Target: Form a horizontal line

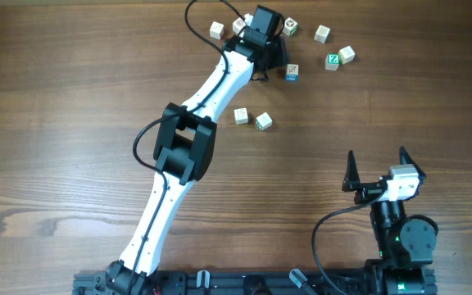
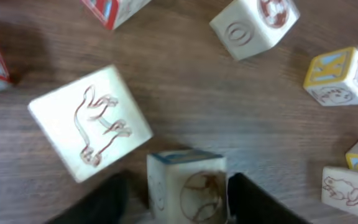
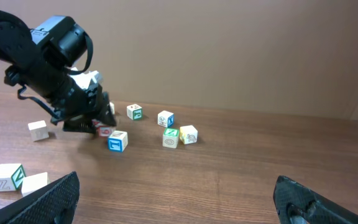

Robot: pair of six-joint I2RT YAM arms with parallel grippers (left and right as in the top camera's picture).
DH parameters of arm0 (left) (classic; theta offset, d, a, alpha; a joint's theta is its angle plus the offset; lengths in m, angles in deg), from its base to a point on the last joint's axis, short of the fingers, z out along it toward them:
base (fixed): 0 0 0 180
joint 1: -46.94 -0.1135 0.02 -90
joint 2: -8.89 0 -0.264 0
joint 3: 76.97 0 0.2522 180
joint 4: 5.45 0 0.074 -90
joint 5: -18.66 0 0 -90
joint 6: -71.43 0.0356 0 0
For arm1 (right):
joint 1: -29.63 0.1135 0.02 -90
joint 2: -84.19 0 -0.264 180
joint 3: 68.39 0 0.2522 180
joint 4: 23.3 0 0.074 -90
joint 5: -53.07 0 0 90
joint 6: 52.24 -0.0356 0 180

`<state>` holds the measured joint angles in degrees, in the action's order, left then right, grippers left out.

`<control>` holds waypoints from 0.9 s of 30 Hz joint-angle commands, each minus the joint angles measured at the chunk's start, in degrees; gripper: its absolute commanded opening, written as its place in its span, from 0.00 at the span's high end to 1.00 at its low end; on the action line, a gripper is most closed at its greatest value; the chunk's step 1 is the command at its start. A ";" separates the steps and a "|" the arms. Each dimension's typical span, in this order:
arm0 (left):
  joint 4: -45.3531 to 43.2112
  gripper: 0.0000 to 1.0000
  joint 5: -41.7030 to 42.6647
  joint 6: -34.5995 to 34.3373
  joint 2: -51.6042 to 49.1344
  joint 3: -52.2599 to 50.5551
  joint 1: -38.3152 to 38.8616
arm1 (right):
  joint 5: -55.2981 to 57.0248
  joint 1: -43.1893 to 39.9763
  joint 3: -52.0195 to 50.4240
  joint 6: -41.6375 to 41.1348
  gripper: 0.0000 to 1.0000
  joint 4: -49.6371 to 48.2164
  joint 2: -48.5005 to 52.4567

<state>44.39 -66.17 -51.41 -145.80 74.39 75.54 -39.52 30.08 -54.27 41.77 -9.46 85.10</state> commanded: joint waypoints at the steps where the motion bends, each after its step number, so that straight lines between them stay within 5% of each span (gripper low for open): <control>1: 1.29 0.69 -3.10 1.14 -3.67 -0.66 0.20 | -0.74 0.20 -0.07 0.46 0.00 -0.13 -0.26; 4: 3.30 0.81 -3.34 3.13 -3.17 -0.63 0.15 | -0.74 0.20 -0.07 0.48 0.00 -0.13 -0.26; 16: 32.63 0.77 -5.25 5.44 14.27 -0.66 9.01 | -0.74 0.20 -0.07 0.46 0.00 -0.13 -0.26; 22: 36.59 0.83 -5.44 -2.64 14.21 -2.80 11.28 | -0.74 0.20 -0.07 0.46 0.00 -0.11 -0.26; 27: 29.35 0.75 -4.57 -5.38 14.21 -14.69 11.65 | -0.74 0.20 -0.07 0.46 0.00 -0.13 -0.26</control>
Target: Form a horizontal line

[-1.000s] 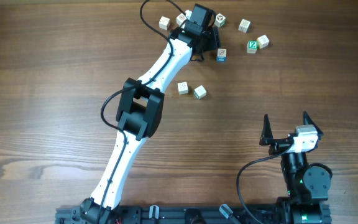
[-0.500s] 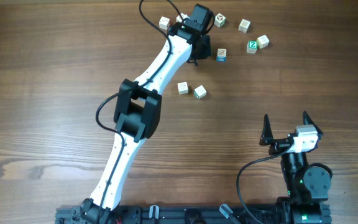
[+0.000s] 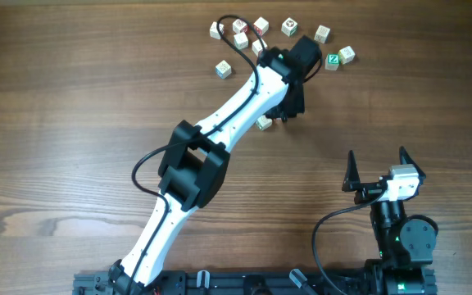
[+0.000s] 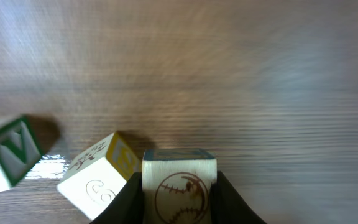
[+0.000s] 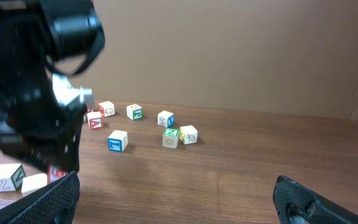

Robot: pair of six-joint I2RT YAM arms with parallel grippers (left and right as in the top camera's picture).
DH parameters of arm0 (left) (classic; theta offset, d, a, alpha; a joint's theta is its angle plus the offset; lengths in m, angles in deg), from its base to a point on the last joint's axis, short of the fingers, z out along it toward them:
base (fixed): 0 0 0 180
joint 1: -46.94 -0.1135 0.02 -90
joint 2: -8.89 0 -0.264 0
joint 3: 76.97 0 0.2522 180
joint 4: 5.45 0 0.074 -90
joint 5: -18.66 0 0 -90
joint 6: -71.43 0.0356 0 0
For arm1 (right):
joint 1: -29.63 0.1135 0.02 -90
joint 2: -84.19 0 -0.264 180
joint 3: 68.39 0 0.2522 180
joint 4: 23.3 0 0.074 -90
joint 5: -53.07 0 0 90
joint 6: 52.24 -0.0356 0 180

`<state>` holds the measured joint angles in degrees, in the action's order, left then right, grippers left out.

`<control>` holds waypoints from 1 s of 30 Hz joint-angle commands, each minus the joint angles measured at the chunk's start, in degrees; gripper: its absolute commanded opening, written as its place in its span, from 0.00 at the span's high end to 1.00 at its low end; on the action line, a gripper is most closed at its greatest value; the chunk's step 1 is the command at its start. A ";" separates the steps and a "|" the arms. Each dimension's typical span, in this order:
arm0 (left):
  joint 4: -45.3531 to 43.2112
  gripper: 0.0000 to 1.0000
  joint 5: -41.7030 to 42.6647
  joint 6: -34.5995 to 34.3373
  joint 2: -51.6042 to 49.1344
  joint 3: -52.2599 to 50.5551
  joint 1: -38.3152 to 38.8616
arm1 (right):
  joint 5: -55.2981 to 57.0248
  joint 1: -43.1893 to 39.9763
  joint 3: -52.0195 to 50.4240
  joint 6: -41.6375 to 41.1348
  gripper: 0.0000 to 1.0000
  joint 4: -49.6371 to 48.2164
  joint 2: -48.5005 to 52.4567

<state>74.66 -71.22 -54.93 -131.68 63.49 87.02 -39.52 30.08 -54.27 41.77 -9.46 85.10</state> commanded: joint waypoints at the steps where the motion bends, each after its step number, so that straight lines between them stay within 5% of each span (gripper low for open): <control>1: -1.25 0.73 0.48 -1.86 0.09 -4.72 0.28 | -0.74 0.20 -0.07 0.46 0.00 -0.11 -0.26; 9: -1.38 0.51 0.46 -1.84 0.09 -4.76 0.33 | -0.74 0.20 -0.07 0.48 0.00 -0.13 -0.26; 13: -1.46 0.00 0.46 -1.84 0.13 -4.76 0.33 | -0.74 0.20 -0.07 0.46 0.00 -0.11 -0.26; 21: 1.40 0.00 -2.64 0.17 8.72 -4.33 -1.64 | -0.74 0.20 -0.07 0.46 0.00 -0.11 -0.26; 30: 25.00 0.00 -21.09 0.31 27.28 -4.33 -4.33 | -0.74 0.20 -0.07 0.46 0.00 -0.11 -0.26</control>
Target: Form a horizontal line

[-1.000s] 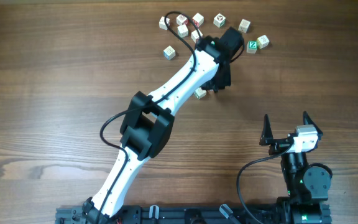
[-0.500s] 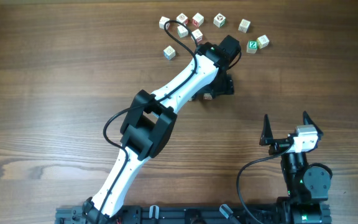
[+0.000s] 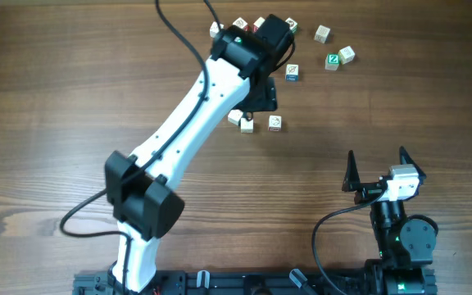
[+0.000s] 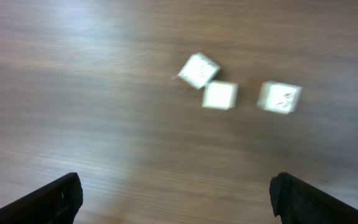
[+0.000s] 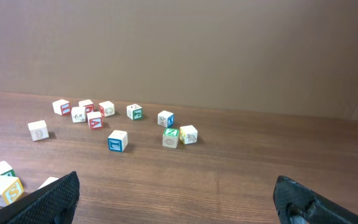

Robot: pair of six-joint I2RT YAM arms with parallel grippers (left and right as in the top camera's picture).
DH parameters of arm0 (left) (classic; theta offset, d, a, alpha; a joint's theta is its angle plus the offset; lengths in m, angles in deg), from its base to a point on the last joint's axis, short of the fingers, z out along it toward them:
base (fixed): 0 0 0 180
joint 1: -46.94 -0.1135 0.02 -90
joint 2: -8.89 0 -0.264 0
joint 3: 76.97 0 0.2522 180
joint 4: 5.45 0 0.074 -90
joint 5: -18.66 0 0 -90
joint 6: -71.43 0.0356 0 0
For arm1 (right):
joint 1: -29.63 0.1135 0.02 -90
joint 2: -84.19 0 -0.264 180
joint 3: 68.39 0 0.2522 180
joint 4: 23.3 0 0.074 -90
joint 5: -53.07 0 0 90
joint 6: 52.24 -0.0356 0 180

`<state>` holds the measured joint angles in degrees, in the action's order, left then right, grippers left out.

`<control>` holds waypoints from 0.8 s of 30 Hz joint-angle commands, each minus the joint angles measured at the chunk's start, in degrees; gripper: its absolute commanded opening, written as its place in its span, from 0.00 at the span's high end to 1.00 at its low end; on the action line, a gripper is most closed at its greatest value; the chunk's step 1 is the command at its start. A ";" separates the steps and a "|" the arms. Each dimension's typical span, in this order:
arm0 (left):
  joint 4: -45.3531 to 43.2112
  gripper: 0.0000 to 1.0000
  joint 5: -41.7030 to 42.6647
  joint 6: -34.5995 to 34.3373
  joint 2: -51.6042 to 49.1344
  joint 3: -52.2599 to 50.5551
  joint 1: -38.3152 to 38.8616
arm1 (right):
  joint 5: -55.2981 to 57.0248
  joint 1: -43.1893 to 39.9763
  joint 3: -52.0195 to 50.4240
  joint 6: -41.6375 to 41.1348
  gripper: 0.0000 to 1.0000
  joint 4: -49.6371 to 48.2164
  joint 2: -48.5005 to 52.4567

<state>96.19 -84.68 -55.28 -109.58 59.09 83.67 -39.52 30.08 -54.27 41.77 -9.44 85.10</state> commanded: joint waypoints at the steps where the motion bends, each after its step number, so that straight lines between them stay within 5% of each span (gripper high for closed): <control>1: 4.90 0.00 -8.83 0.66 6.49 0.07 -1.64 | -0.74 0.20 -0.07 0.48 0.00 -0.13 -0.26; 8: 8.63 0.00 -9.68 0.68 16.79 -4.74 -17.53 | -0.74 0.20 -0.07 0.46 0.00 -0.13 -0.26; 12: 6.01 0.00 -6.73 0.46 26.58 -17.62 -26.69 | -0.74 0.20 -0.07 0.46 0.00 -0.13 -0.26; 19: -5.35 0.00 -6.62 -3.23 54.90 -52.63 -30.86 | -0.74 0.20 -0.07 0.46 0.00 -0.13 -0.26; 24: -4.28 0.00 -6.69 -4.48 65.57 -54.95 -30.86 | -0.74 0.20 -0.07 0.48 0.00 -0.13 -0.26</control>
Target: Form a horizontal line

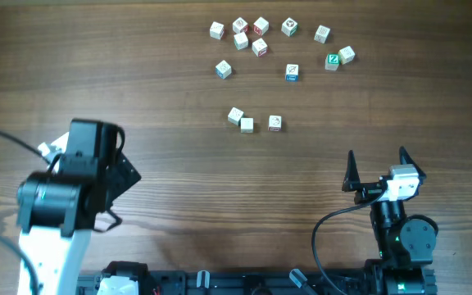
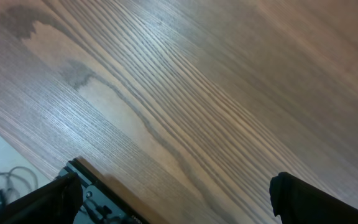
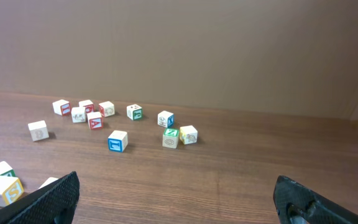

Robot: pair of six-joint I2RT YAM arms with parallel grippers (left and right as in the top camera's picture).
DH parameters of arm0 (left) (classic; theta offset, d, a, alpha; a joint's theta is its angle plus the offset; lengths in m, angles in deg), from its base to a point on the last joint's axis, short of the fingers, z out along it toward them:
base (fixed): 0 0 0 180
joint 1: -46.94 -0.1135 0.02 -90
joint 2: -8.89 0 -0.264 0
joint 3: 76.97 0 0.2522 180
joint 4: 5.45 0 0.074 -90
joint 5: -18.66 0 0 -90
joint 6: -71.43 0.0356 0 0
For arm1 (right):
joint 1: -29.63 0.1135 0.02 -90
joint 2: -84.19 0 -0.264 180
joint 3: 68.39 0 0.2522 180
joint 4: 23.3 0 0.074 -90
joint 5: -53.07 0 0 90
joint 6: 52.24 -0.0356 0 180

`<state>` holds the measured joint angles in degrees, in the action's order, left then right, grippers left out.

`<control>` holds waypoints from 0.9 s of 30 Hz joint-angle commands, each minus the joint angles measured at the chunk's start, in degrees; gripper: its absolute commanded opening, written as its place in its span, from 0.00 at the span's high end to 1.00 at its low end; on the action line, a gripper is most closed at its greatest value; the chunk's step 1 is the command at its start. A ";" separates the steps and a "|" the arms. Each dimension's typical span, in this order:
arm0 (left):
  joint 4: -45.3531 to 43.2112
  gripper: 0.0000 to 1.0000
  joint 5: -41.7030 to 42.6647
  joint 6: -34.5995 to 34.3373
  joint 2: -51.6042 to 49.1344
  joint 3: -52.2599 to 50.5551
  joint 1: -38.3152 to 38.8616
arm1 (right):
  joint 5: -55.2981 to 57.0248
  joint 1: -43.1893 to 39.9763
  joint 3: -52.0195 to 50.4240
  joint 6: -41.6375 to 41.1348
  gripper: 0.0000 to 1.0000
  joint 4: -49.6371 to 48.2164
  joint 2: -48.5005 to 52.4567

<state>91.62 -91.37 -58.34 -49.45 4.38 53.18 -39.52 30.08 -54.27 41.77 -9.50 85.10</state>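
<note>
Three pale wooden blocks lie mid-table in a rough left-to-right row: one tilted [image 1: 235, 115], one close beside it [image 1: 247, 124], and one set apart to the right [image 1: 274, 123]. The right wrist view shows them at its bottom left [image 3: 2, 188]. Several more blocks [image 1: 258, 47] are scattered at the far edge. My left arm [image 1: 72, 192] is drawn back at the table's near left. The left gripper [image 2: 176, 190] is open over bare wood, holding nothing. My right gripper [image 1: 377, 164] stands open near the front right, also empty [image 3: 176, 186].
The far scatter includes a blue-sided block [image 1: 292, 72] and a green-lettered one [image 1: 332, 60]. The table's front edge with a dark rail and cables [image 2: 89, 193] lies under the left gripper. A brown wall [image 3: 179, 50] stands behind the table.
My left arm was stretched out with its open gripper above the three middle blocks. It is now pulled back to the table's near left. The blocks and right arm have not moved.
My left gripper stood around a baseball-marked block in the far scatter, with two blocks mid-table. Then it was shut on that block beside the two. Then the block lay to their right with the gripper open above. Now the arm is withdrawn.
</note>
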 commanded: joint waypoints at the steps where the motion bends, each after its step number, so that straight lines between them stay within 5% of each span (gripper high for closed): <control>1: 0.83 0.00 -0.70 -1.42 7.21 -0.24 -0.37 | -0.74 0.20 -0.07 0.46 0.00 -0.07 -0.26; 23: 4.20 0.00 -0.50 -1.42 11.82 -0.22 -0.37 | -2.14 0.20 -0.07 -0.04 0.00 -0.83 -0.26; 27: 4.20 0.00 -0.50 -1.42 11.82 -0.22 -0.37 | -17.03 0.20 -0.07 -21.53 0.00 -1.73 -0.26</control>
<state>95.75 -91.61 -58.80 -37.76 4.36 53.18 -46.91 30.08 -54.27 35.70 -10.42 85.10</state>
